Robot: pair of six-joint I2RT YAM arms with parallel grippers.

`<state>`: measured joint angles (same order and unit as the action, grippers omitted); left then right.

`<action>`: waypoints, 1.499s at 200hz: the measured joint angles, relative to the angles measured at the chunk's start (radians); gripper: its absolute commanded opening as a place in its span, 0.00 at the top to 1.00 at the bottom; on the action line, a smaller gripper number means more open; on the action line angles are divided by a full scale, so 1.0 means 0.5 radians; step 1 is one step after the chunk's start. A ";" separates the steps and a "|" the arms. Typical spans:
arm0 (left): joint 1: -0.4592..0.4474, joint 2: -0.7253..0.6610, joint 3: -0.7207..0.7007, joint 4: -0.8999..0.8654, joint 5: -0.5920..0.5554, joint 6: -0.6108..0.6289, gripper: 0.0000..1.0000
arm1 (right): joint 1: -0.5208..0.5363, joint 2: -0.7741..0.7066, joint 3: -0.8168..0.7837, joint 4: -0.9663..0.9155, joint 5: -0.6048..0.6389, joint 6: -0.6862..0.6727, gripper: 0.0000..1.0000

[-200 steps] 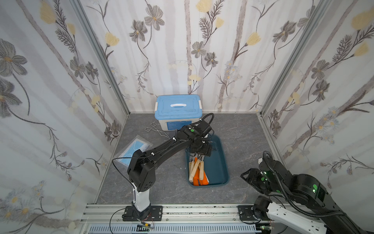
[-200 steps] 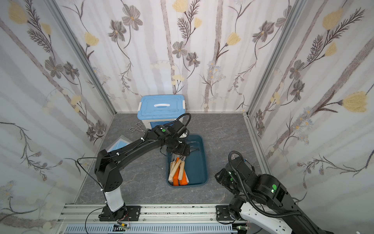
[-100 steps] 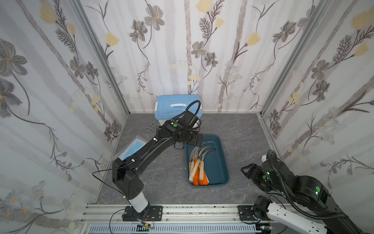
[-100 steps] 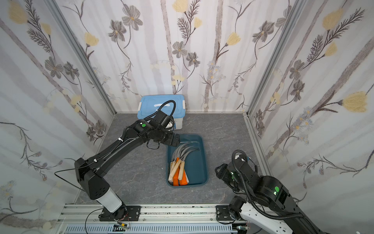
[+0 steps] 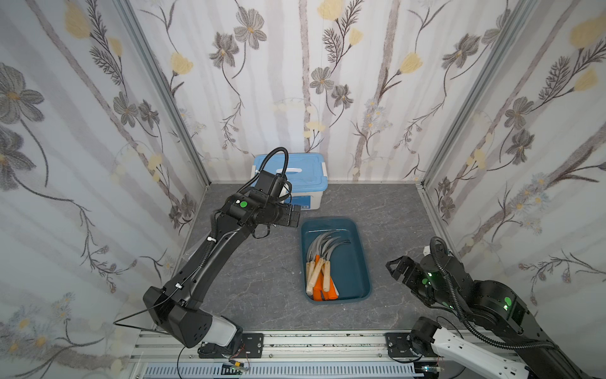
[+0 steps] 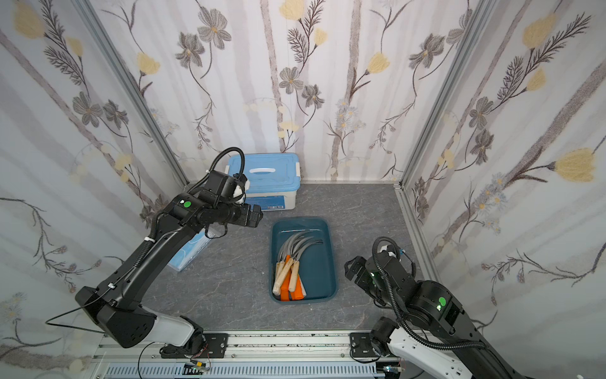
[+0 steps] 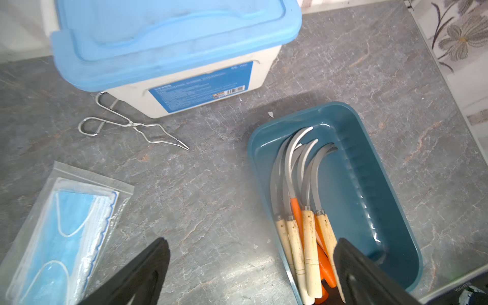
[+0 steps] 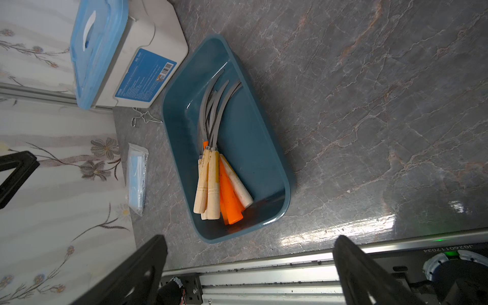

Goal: Put small sickles into storage boxes
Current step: Reset both arms

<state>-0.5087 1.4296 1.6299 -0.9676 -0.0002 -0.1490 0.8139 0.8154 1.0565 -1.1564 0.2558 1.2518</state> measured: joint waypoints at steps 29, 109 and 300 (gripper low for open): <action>0.104 -0.103 -0.062 0.012 -0.008 0.031 0.00 | -0.180 0.113 0.043 0.076 -0.041 -0.165 0.00; 0.578 -0.427 -0.349 0.040 0.091 0.059 0.00 | -0.673 0.494 0.315 0.344 -0.264 -0.782 0.00; 1.229 -0.532 -1.389 1.031 0.142 -0.018 0.00 | -1.372 0.505 -0.201 1.697 -0.055 -2.111 0.00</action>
<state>0.1059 1.1637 0.9352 -0.4522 0.0708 -0.1577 0.1280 1.0679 0.9562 -0.3080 0.2283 0.1963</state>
